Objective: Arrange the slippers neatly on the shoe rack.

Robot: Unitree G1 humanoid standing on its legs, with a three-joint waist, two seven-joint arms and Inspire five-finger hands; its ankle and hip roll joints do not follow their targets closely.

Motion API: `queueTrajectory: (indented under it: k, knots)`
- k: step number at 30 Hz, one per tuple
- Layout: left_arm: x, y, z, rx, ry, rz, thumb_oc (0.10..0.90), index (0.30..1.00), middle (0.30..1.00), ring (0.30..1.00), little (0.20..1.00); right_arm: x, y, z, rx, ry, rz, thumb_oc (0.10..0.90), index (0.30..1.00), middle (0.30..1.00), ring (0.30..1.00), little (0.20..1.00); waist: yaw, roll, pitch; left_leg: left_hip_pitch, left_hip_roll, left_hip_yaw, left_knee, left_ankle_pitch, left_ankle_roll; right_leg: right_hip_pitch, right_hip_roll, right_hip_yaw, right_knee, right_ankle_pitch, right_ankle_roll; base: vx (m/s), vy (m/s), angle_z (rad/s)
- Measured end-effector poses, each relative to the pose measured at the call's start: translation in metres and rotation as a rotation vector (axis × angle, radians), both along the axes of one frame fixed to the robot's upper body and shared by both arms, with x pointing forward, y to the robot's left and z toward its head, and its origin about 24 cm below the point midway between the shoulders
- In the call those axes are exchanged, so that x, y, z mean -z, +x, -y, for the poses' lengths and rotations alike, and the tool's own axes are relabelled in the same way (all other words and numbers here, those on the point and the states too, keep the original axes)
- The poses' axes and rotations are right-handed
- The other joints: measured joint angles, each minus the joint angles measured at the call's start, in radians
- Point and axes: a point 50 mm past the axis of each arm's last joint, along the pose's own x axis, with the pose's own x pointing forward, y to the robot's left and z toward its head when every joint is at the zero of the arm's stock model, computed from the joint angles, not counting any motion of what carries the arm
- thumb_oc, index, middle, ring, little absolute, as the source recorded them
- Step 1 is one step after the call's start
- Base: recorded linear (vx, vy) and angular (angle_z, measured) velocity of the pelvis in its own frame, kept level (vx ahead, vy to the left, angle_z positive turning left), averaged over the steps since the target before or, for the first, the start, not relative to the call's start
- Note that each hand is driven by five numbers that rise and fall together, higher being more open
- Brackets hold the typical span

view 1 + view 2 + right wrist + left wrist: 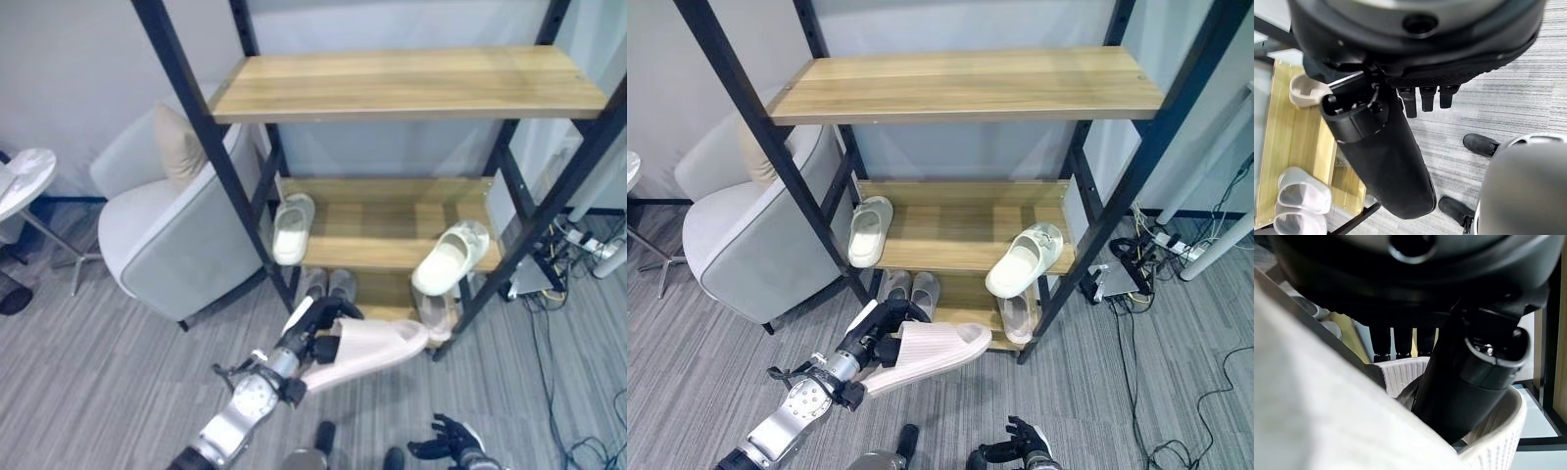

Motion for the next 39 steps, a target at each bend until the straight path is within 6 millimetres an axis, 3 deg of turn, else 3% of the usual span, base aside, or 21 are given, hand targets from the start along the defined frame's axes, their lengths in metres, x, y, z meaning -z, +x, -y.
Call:
queueTrajectory:
  k: [4, 5, 8, 10, 12, 13, 16, 19, 21, 22, 27, 32, 36, 38, 39]
  knots:
    - [0.002, 0.000, 0.004, -0.001, -0.009, -0.010, 0.400, 0.300, 0.300, 0.300, 0.300, -0.002, -0.002, 0.009, 0.000, -0.026, -0.004, 0.800, 0.900, 0.900, 0.900, 0.900, -0.009, -0.001, 0.005, -0.030, -0.003, 0.082, -0.009, -0.001, 0.014, -0.091, -0.029, 0.060, 0.058, -0.009, -0.010, 0.11, 0.080, -0.36]
    - [0.000, 0.002, 0.002, -0.005, -0.003, -0.003, 0.400, 0.300, 0.300, 0.300, 0.300, -0.001, -0.002, 0.006, -0.002, -0.017, -0.008, 0.800, 0.900, 0.900, 0.900, 0.900, -0.022, -0.007, 0.014, -0.021, -0.012, 0.101, -0.021, 0.005, 0.052, -0.094, -0.039, 0.077, 0.059, -0.006, 0.005, 0.13, 0.107, -0.29]
    - [-0.007, 0.010, 0.002, -0.002, 0.004, 0.030, 0.400, 0.300, 0.300, 0.300, 0.300, -0.001, 0.002, -0.002, -0.014, 0.000, 0.001, 0.800, 0.900, 0.900, 0.900, 0.900, -0.021, -0.043, 0.047, -0.023, -0.033, 0.146, -0.014, -0.006, 0.096, -0.120, -0.069, 0.119, 0.072, -0.008, 0.025, 0.12, 0.163, -0.40]
    - [-0.010, 0.012, 0.003, 0.003, 0.007, 0.039, 0.400, 0.300, 0.300, 0.300, 0.300, -0.002, 0.011, -0.007, -0.050, -0.007, 0.006, 0.800, 0.900, 0.900, 0.900, 0.900, -0.021, -0.053, 0.052, -0.017, -0.061, 0.176, 0.003, -0.040, 0.131, -0.135, -0.091, 0.163, 0.096, -0.013, 0.047, 0.07, 0.192, -0.55]
    - [-0.011, 0.013, 0.003, 0.000, 0.006, 0.043, 0.400, 0.300, 0.300, 0.300, 0.300, -0.005, 0.020, -0.011, -0.079, -0.006, 0.027, 0.800, 0.900, 0.900, 0.900, 0.900, -0.025, -0.053, 0.053, 0.004, -0.071, 0.210, -0.016, -0.049, 0.156, -0.173, -0.111, 0.188, 0.179, -0.033, 0.081, -0.03, 0.123, -0.55]
    - [-0.016, 0.018, 0.004, 0.003, 0.007, 0.067, 0.400, 0.300, 0.300, 0.300, 0.300, -0.011, 0.035, -0.016, -0.111, -0.001, 0.073, 0.800, 0.900, 0.900, 0.900, 0.900, -0.029, -0.044, 0.060, -0.011, -0.074, 0.241, -0.005, -0.048, 0.168, -0.252, -0.121, 0.211, 0.302, -0.059, 0.097, -0.04, 0.083, -0.36]
    - [-0.025, 0.026, 0.006, 0.012, 0.014, 0.103, 0.400, 0.300, 0.300, 0.300, 0.300, -0.015, 0.046, -0.030, -0.152, 0.035, 0.113, 0.800, 0.900, 0.900, 0.900, 0.900, -0.039, -0.056, 0.076, -0.023, -0.098, 0.242, 0.022, -0.062, 0.184, -0.290, -0.146, 0.216, 0.377, -0.082, 0.105, 0.00, 0.020, 0.00]
    - [-0.027, 0.033, -0.001, -0.015, 0.045, 0.120, 0.400, 0.300, 0.300, 0.300, 0.300, -0.022, 0.061, -0.044, -0.210, 0.047, 0.165, 0.800, 0.900, 0.900, 0.900, 0.900, -0.045, -0.060, 0.100, -0.021, -0.098, 0.236, 0.012, -0.059, 0.186, -0.336, -0.139, 0.212, 0.378, -0.123, 0.096, -0.01, -0.070, 0.07]
    - [-0.023, 0.032, -0.005, -0.024, 0.062, 0.105, 0.400, 0.300, 0.300, 0.300, 0.300, -0.021, 0.059, -0.044, -0.214, 0.046, 0.163, 0.800, 0.900, 0.900, 0.900, 0.900, -0.049, -0.074, 0.103, -0.014, -0.116, 0.218, 0.011, -0.062, 0.179, -0.306, -0.138, 0.209, 0.296, -0.110, 0.094, -0.02, -0.097, 0.35]
    - [-0.022, 0.032, -0.005, -0.025, 0.062, 0.101, 0.400, 0.300, 0.300, 0.300, 0.300, -0.019, 0.055, -0.041, -0.207, 0.038, 0.151, 0.800, 0.900, 0.900, 0.900, 0.900, -0.050, -0.076, 0.106, -0.010, -0.120, 0.199, 0.010, -0.060, 0.173, -0.286, -0.138, 0.205, 0.263, -0.058, 0.091, -0.04, -0.098, 0.49]
    - [-0.014, 0.025, -0.009, -0.040, 0.056, 0.070, 0.400, 0.300, 0.300, 0.300, 0.300, -0.017, 0.052, -0.032, -0.198, 0.009, 0.121, 0.800, 0.900, 0.900, 0.900, 0.900, -0.045, -0.074, 0.105, -0.015, -0.068, 0.159, -0.015, -0.048, 0.128, -0.201, -0.070, 0.168, 0.079, 0.038, 0.042, -0.02, -0.112, 0.14]
    - [-0.015, 0.025, -0.005, -0.035, 0.042, 0.072, 0.400, 0.300, 0.300, 0.300, 0.300, -0.016, 0.049, -0.026, -0.192, -0.009, 0.109, 0.800, 0.900, 0.900, 0.900, 0.900, -0.046, -0.072, 0.104, -0.004, -0.053, 0.139, -0.016, -0.045, 0.109, -0.159, -0.050, 0.151, 0.028, 0.059, 0.028, -0.06, -0.051, 0.06]
    - [-0.016, 0.030, 0.009, -0.019, 0.022, 0.080, 0.400, 0.300, 0.300, 0.300, 0.300, -0.022, 0.060, -0.021, -0.190, -0.037, 0.145, 0.800, 0.900, 0.900, 0.900, 0.900, -0.046, -0.054, 0.110, -0.084, -0.047, 0.116, 0.038, -0.034, 0.089, -0.216, -0.033, 0.123, 0.054, 0.060, 0.028, -0.24, -0.053, 0.19]
    - [-0.020, 0.043, 0.016, -0.029, 0.037, 0.102, 0.400, 0.300, 0.300, 0.300, 0.300, -0.033, 0.082, -0.020, -0.196, -0.056, 0.202, 0.800, 0.900, 0.900, 0.900, 0.900, -0.046, -0.032, 0.135, -0.186, -0.040, 0.105, 0.120, -0.050, 0.076, -0.346, -0.038, 0.112, 0.205, 0.010, 0.013, -0.15, -0.017, 0.12]
    - [-0.021, 0.046, 0.015, -0.039, 0.046, 0.109, 0.400, 0.300, 0.300, 0.300, 0.300, -0.037, 0.088, -0.021, -0.200, -0.056, 0.223, 0.800, 0.900, 0.900, 0.900, 0.900, -0.046, -0.034, 0.145, -0.206, -0.037, 0.108, 0.142, -0.055, 0.076, -0.381, -0.041, 0.117, 0.259, -0.013, 0.010, -0.13, -0.014, -0.04]
